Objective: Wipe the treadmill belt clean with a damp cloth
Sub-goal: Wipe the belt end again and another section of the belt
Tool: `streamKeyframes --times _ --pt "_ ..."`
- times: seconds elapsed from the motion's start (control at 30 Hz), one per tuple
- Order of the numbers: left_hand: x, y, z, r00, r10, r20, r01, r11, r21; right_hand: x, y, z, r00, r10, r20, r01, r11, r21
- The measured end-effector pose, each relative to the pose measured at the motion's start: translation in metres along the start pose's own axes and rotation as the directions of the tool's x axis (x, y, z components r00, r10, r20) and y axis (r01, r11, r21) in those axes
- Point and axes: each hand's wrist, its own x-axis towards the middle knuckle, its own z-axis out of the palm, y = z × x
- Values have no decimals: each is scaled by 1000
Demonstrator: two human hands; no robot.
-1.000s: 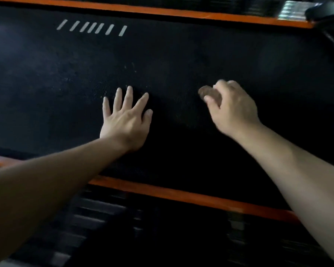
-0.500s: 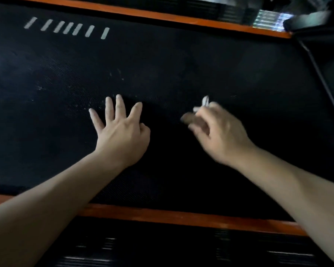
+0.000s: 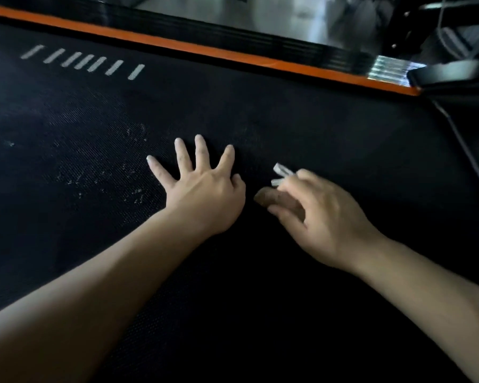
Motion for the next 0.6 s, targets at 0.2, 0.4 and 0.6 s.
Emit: streamKeyframes --times 0.2,0.4,0.6 --pt "0 -1 6 999 17 -34 -16 999 40 82 65 5 958 242 -155 -261 958 -120" --pt "-1 0 5 999 25 -37 -23 998 51 61 39 5 999 -33 -7 33 999 25" --pt "-3 1 4 999 22 -33 -20 998 59 131 69 14 966 234 -111 -244 966 -86"
